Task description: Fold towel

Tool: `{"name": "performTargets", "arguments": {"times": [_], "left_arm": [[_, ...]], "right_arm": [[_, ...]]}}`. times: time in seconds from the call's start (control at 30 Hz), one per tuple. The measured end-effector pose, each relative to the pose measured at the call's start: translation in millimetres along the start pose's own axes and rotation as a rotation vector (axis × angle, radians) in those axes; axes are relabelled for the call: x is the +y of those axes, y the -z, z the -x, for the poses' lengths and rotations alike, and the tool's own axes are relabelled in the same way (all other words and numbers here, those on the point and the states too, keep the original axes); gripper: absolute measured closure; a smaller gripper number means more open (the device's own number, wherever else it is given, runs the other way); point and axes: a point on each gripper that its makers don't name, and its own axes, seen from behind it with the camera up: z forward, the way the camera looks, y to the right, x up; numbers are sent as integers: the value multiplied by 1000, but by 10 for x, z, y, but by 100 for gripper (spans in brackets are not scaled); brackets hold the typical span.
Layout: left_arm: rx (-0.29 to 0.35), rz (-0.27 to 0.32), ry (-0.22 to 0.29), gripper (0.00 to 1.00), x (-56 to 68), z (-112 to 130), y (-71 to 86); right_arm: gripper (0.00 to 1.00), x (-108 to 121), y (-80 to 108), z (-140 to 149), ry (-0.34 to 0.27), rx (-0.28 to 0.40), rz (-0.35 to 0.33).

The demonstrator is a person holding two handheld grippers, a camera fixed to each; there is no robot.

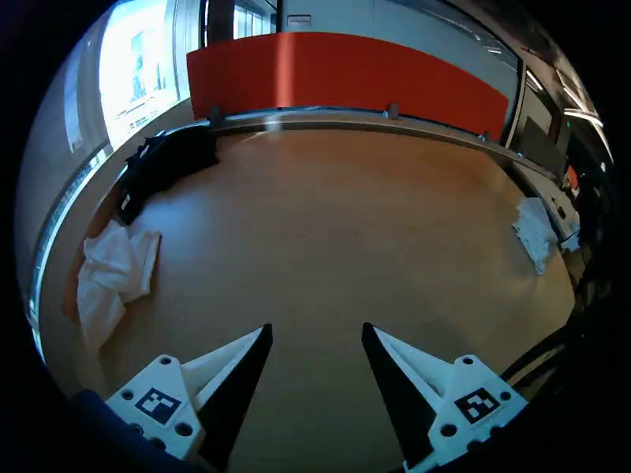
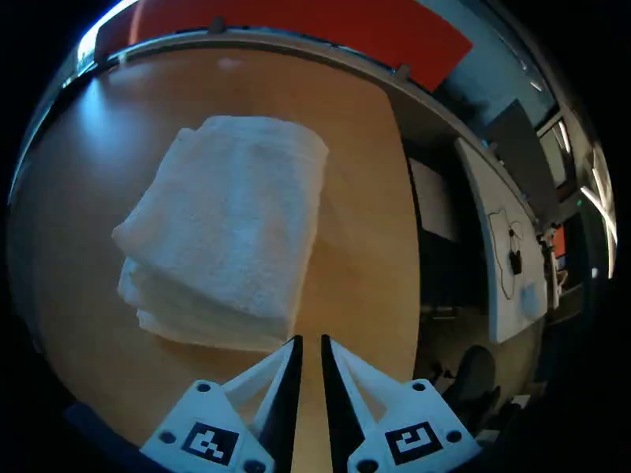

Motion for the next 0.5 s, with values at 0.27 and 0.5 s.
{"name": "performTargets", "arguments": {"times": [0.27, 0.5], "left_arm": [[6, 6, 0, 16, -17, -32, -18], [11, 14, 2, 16, -18, -65, -32]], "right_arm": [[60, 29, 133, -39, -53, 52, 17], [17, -52, 268, -193, -104, 139, 11]]}}
